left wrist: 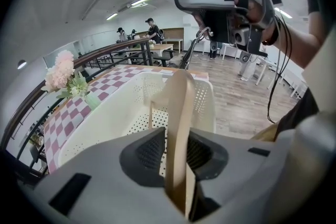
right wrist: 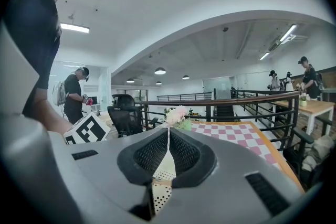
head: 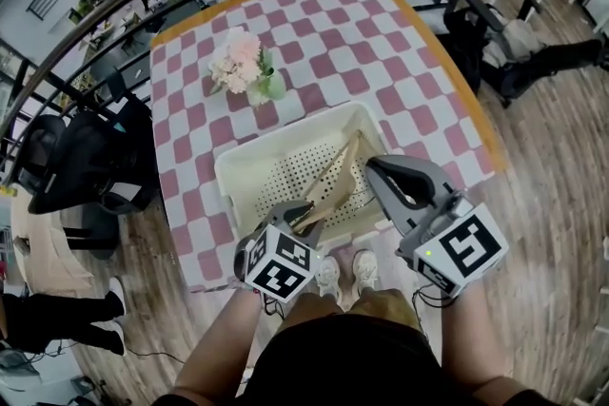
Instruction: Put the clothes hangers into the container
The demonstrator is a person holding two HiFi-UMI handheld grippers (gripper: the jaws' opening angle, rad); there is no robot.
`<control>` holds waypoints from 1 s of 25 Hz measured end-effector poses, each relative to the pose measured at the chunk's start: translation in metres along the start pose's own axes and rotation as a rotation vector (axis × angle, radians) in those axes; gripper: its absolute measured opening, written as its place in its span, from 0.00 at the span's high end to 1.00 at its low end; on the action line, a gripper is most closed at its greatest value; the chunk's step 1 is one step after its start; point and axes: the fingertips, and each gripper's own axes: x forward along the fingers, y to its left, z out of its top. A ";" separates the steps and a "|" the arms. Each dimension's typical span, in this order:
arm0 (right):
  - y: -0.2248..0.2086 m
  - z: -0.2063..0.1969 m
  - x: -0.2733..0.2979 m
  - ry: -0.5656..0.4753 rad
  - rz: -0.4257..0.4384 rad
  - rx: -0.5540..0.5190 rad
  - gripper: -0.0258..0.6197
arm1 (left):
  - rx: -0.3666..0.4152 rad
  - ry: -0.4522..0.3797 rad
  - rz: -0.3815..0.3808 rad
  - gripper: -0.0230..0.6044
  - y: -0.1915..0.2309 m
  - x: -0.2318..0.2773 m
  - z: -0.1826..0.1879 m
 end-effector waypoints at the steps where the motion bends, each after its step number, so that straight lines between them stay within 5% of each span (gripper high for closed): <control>1: -0.001 0.000 -0.002 0.000 -0.005 0.001 0.91 | 0.005 0.004 -0.004 0.82 -0.002 0.001 0.000; 25: -0.016 -0.017 -0.030 0.037 -0.128 0.024 0.91 | 0.052 0.047 -0.167 0.83 -0.036 0.018 0.000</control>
